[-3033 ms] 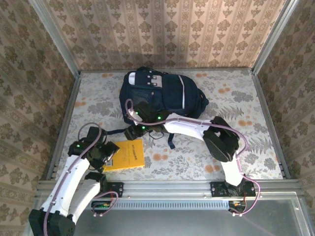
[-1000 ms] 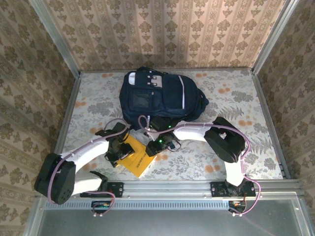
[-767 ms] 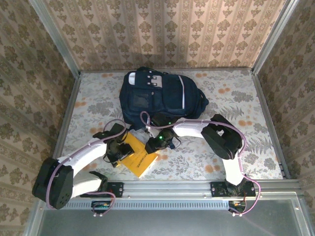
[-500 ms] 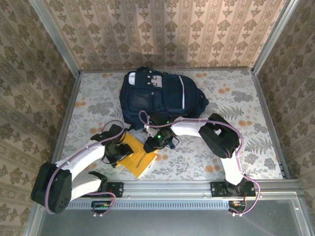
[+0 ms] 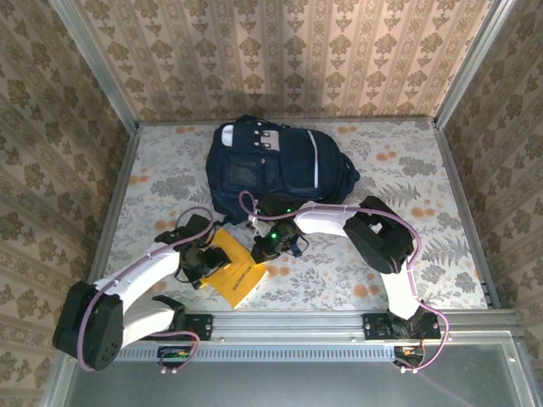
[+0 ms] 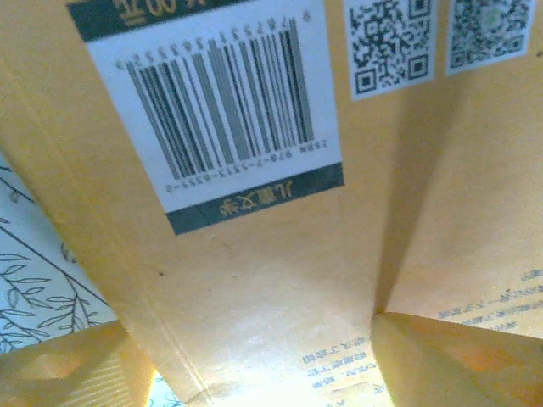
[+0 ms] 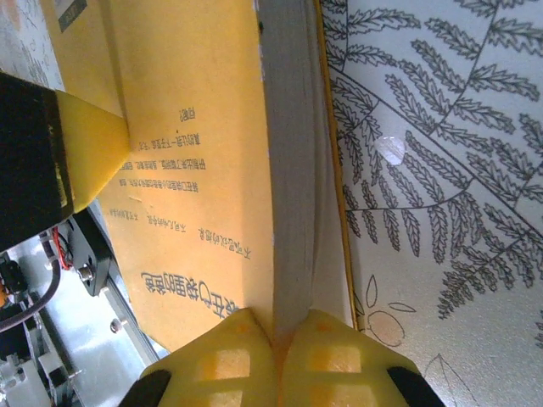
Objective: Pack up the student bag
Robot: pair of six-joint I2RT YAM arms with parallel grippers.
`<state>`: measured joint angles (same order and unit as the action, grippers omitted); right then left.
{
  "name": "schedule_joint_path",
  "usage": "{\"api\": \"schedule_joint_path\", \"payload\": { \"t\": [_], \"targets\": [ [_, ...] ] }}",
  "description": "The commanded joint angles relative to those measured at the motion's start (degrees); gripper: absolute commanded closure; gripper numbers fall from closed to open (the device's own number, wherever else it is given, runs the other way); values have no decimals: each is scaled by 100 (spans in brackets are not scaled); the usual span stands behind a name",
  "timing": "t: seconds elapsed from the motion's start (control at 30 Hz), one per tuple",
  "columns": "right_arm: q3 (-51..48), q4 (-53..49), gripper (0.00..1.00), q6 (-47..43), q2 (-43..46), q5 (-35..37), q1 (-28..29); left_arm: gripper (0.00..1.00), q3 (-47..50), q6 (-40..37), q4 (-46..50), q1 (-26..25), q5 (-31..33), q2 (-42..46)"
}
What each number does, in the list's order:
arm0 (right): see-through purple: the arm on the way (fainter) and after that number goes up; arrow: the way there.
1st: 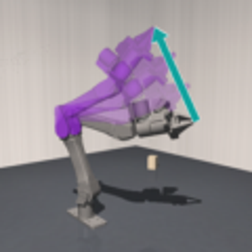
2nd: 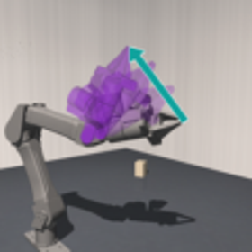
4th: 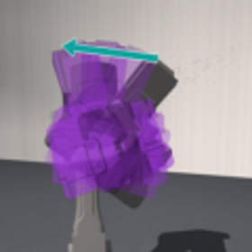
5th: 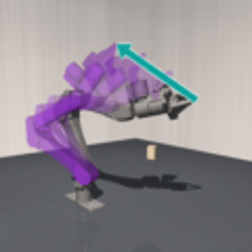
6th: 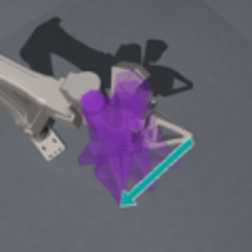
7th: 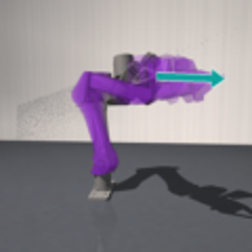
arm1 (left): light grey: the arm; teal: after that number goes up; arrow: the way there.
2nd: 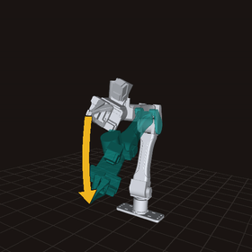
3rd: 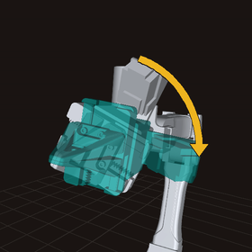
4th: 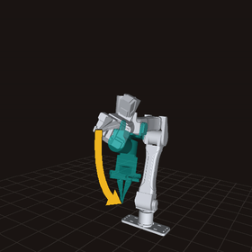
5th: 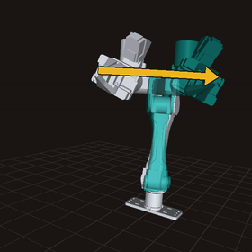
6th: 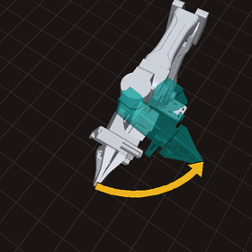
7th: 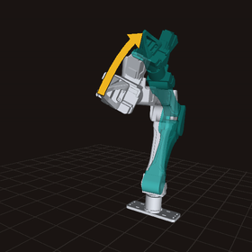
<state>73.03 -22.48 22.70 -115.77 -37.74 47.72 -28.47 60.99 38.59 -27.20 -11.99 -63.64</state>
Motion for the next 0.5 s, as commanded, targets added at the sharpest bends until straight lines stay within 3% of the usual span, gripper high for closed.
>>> {"api": "schedule_joint_path", "payload": {
  "t": [0.0,0.33,0.47],
  "targets": [
    [39,142,100,59,278,173,71,20,-65,-296,-1025,37,-435,186],
    [-816,823,100,595,1019,-23,-451,13,-387,-404,20,380,-123,1194],
    [-1383,1595,100,1311,1304,-365,-720,13,-349,-401,13,479,-302,1209]
  ]
}}
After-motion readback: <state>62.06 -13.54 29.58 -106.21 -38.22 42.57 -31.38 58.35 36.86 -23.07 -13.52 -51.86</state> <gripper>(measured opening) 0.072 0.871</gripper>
